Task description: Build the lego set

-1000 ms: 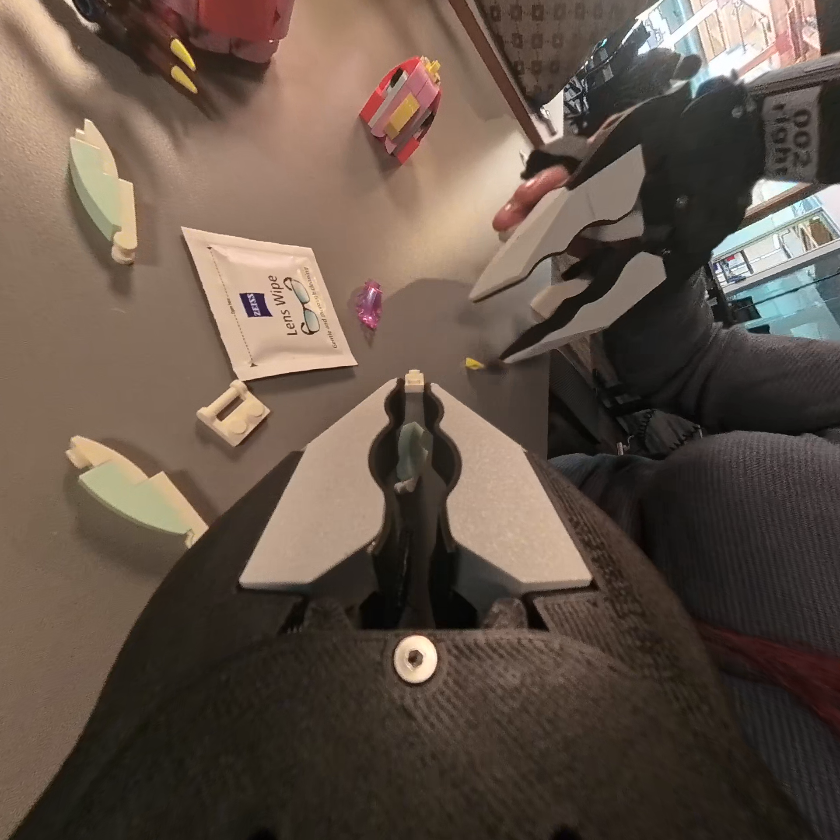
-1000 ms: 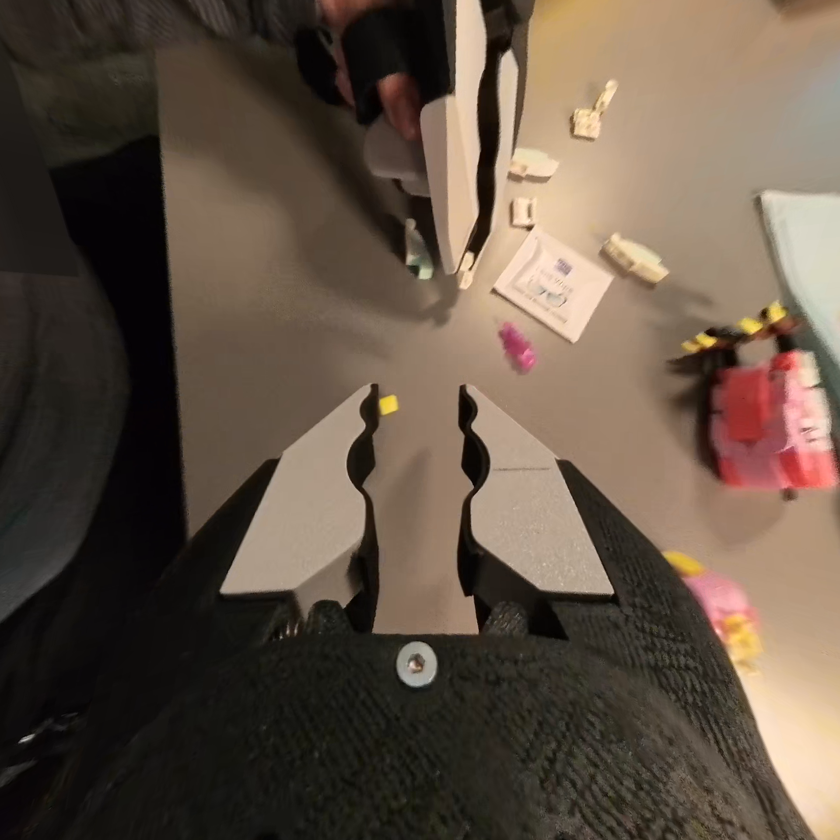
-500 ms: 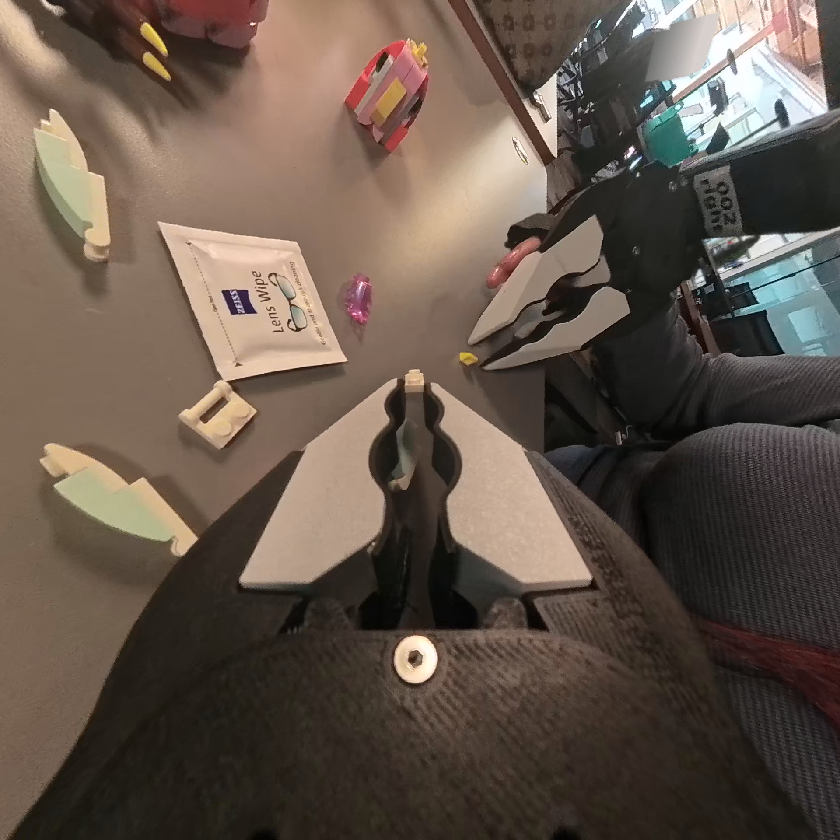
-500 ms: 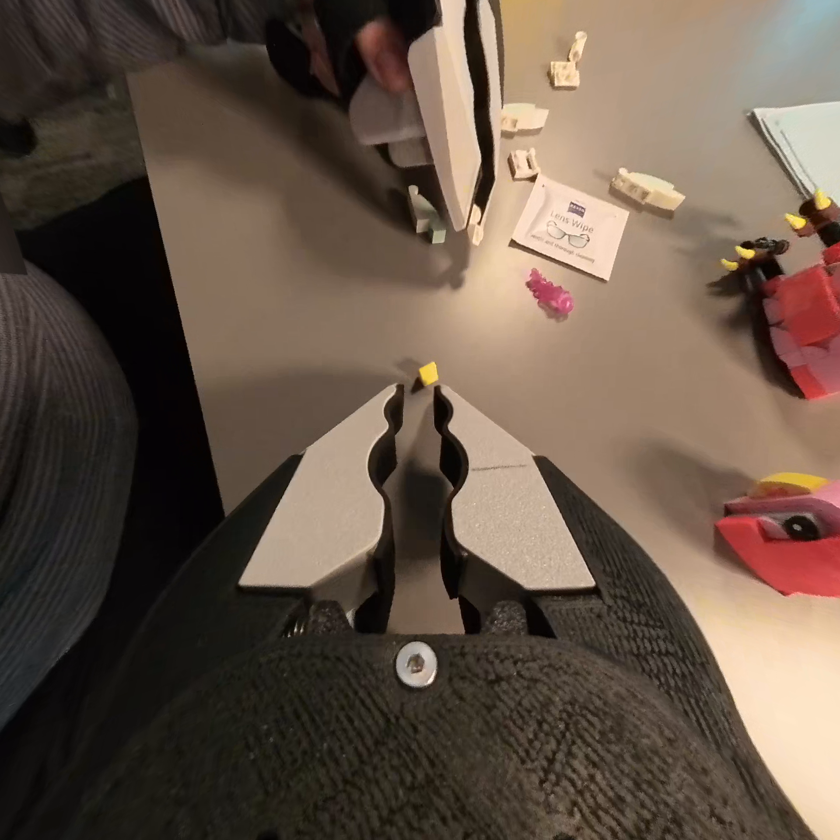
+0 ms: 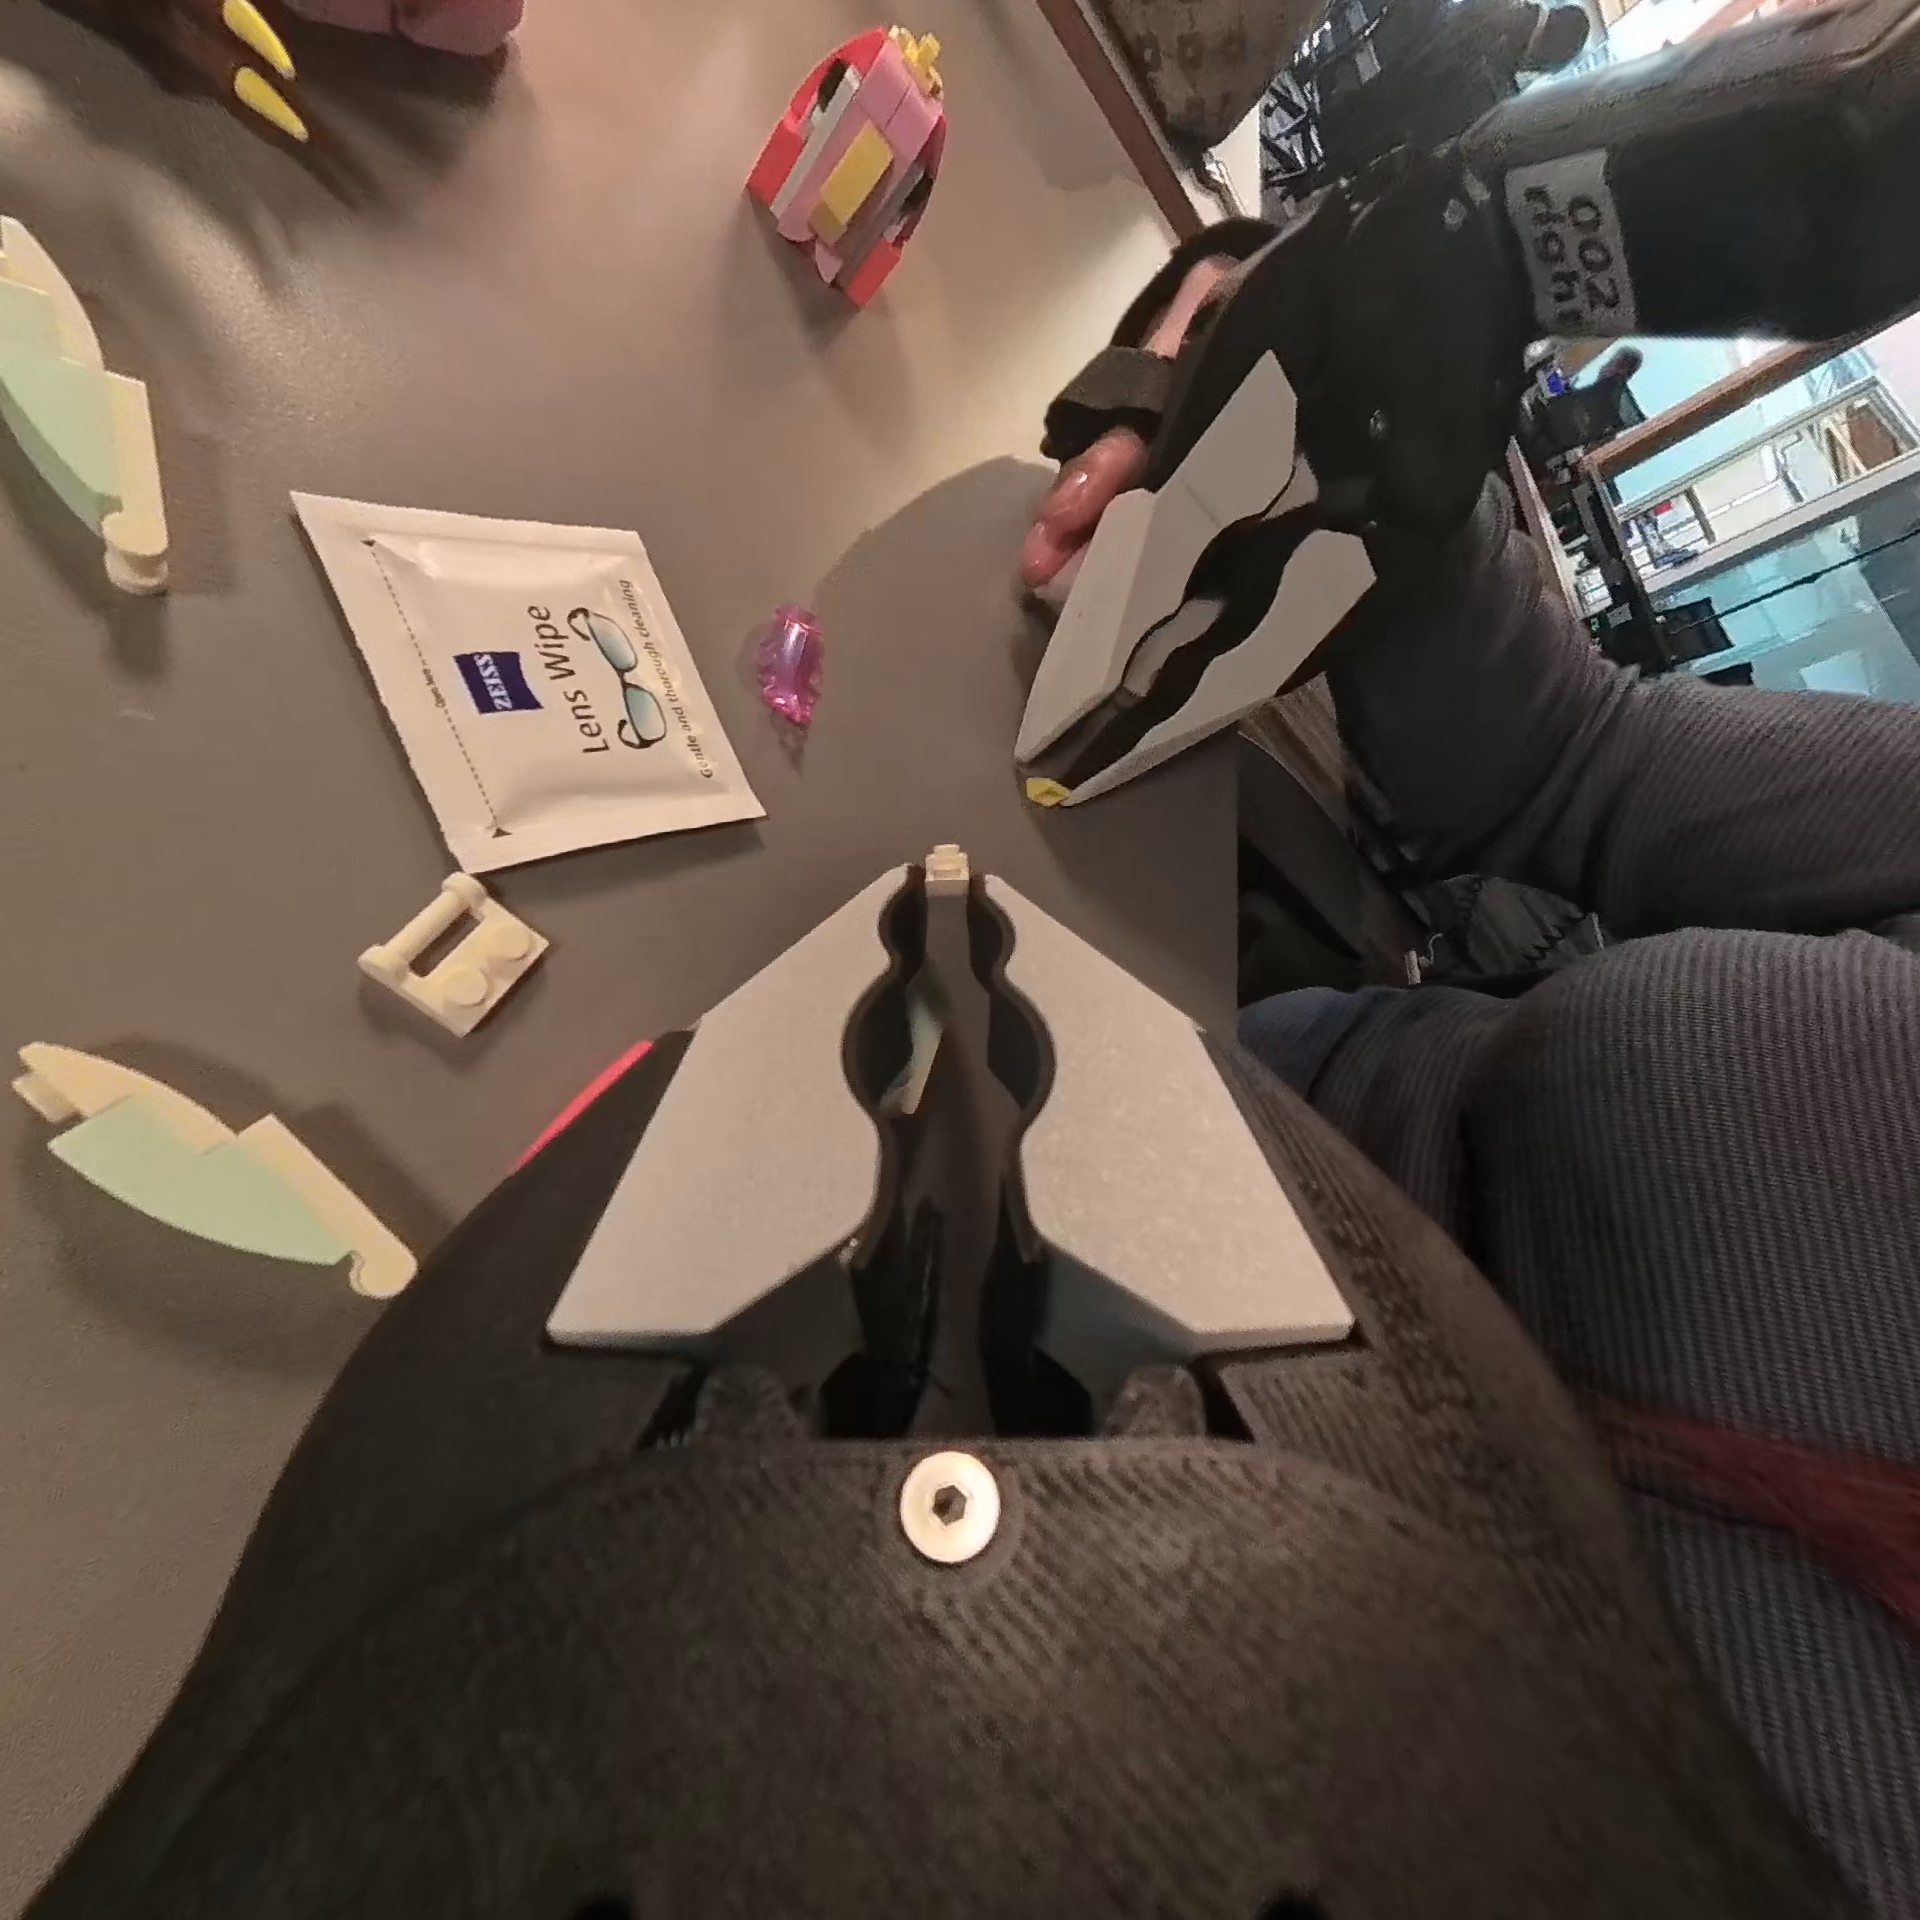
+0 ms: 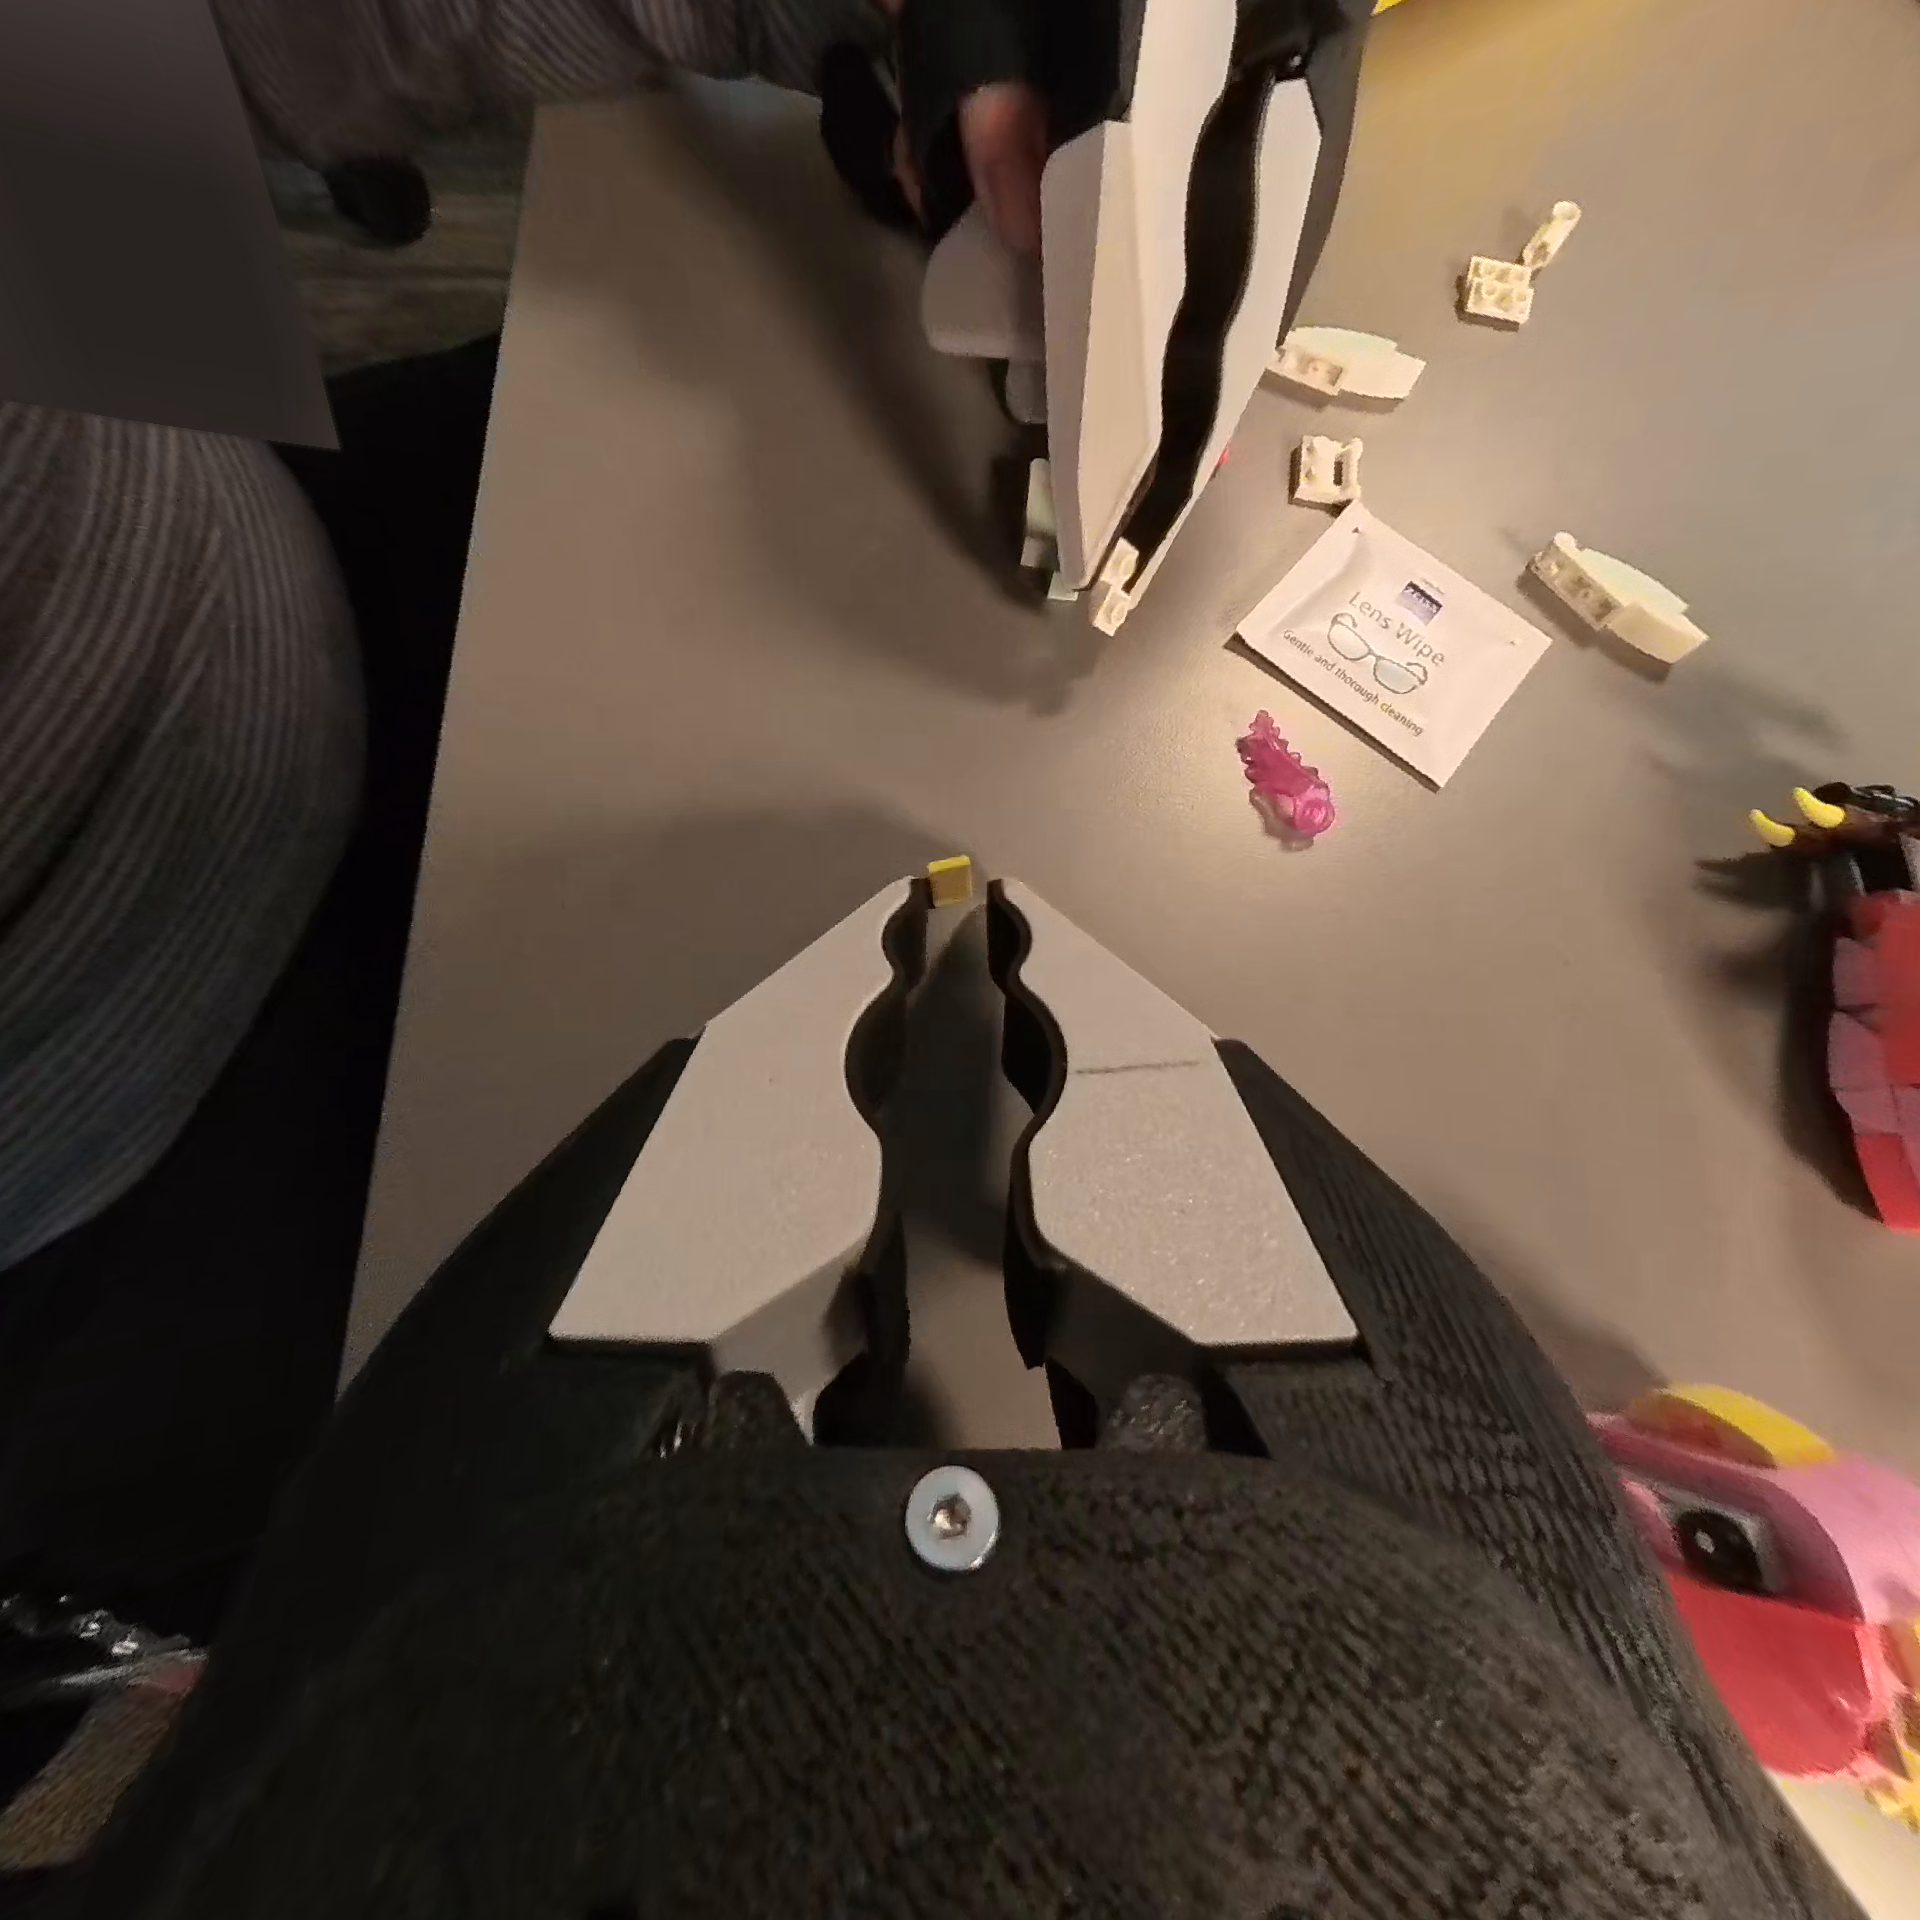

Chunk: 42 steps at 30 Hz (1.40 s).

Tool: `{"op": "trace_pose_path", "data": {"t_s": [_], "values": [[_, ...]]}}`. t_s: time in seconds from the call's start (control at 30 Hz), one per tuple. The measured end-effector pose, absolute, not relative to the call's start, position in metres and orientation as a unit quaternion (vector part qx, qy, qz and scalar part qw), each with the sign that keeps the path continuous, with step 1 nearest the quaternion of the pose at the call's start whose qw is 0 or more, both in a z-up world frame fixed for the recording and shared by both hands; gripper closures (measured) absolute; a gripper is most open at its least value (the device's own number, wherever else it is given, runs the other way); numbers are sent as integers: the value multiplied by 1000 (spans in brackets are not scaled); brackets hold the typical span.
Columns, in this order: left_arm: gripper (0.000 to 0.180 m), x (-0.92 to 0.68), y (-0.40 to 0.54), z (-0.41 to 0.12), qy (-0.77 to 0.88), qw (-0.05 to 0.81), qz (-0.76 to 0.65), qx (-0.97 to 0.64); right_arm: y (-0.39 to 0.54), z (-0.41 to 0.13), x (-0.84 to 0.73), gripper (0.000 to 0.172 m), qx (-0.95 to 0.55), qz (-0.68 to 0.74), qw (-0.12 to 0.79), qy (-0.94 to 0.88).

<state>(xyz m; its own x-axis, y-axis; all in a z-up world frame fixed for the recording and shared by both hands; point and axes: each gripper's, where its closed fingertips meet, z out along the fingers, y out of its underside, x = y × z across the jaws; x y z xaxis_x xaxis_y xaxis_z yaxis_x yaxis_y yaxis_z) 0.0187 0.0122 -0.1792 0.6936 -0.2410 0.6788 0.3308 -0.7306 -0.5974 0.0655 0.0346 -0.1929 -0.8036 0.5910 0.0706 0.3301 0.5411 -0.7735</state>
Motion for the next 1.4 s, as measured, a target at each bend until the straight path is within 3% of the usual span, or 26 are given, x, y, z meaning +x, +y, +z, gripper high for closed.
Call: {"op": "trace_pose_path", "data": {"t_s": [0.37,0.63,0.83,0.97,1.17,1.4], "values": [[174,22,11,-180,-19,361,-392,-846,34,-194,66,166,-250,371,128,-885],[174,26,12,-174,2,382,-381,-842,86,-189,87,166,-293,-3,29,-956],[174,21,21,-163,5,433,-352,-830,95,-200,87,166,-282,-125,-21,-951],[174,21,22,-162,6,436,-350,-829,90,-200,80,164,-275,-120,-9,-954],[174,21,22,-162,4,434,-358,-827,81,-198,79,141,-279,-60,7,-959],[174,25,24,-153,53,470,-318,-822,81,-191,82,141,-347,157,93,-920]]}}
